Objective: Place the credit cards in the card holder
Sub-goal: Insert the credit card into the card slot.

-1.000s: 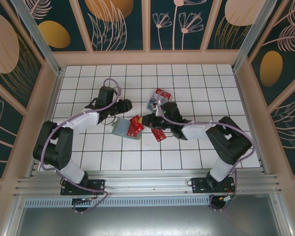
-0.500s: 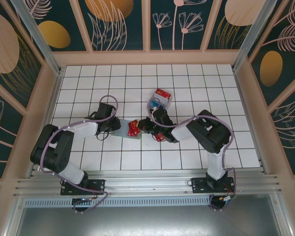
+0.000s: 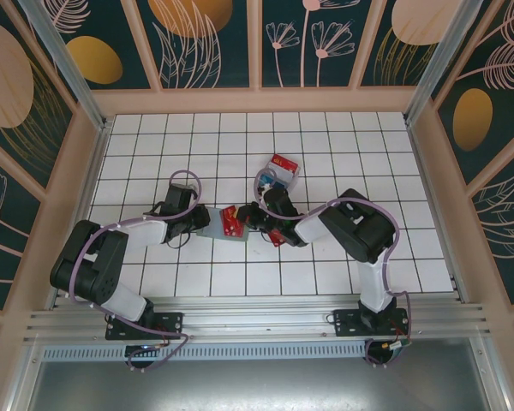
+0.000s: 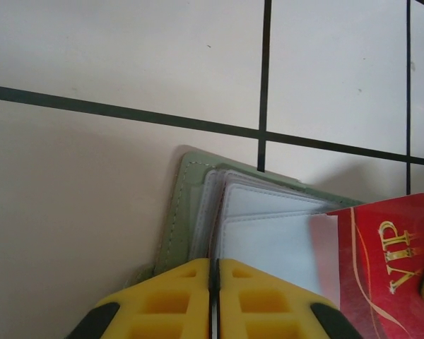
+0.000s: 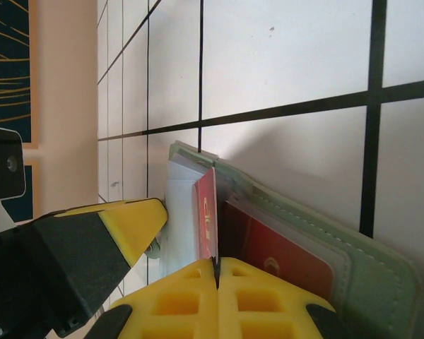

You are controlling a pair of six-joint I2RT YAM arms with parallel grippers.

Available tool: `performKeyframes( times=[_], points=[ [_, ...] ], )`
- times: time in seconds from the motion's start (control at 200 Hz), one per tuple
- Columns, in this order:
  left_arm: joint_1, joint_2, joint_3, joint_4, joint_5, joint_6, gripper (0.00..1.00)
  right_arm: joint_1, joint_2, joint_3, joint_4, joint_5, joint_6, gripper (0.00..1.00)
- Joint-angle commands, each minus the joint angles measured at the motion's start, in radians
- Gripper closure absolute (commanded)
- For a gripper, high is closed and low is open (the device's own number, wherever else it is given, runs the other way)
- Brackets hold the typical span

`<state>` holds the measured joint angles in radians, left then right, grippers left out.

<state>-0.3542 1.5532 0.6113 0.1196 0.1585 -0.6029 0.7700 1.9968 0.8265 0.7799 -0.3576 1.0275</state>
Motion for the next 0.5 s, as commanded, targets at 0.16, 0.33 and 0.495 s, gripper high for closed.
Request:
performKeyframes(
  times=[0.16, 0.33, 0.495],
  points=[
    [-0.009, 0.032, -0.058, -0.08, 0.09, -0.026, 0.93, 0.028, 0.047, 0.013, 0.037, 0.053, -0.024, 1.0],
    [-0.009, 0.018, -0.089, -0.05, 0.112, -0.054, 0.96, 0.046, 0.038, -0.006, 0.05, 0.089, -0.026, 1.0],
    [-0.015, 0.013, -0.128, 0.009, 0.147, -0.102, 0.97, 0.086, 0.035, 0.001, 0.036, 0.135, -0.011, 1.0]
  ],
)
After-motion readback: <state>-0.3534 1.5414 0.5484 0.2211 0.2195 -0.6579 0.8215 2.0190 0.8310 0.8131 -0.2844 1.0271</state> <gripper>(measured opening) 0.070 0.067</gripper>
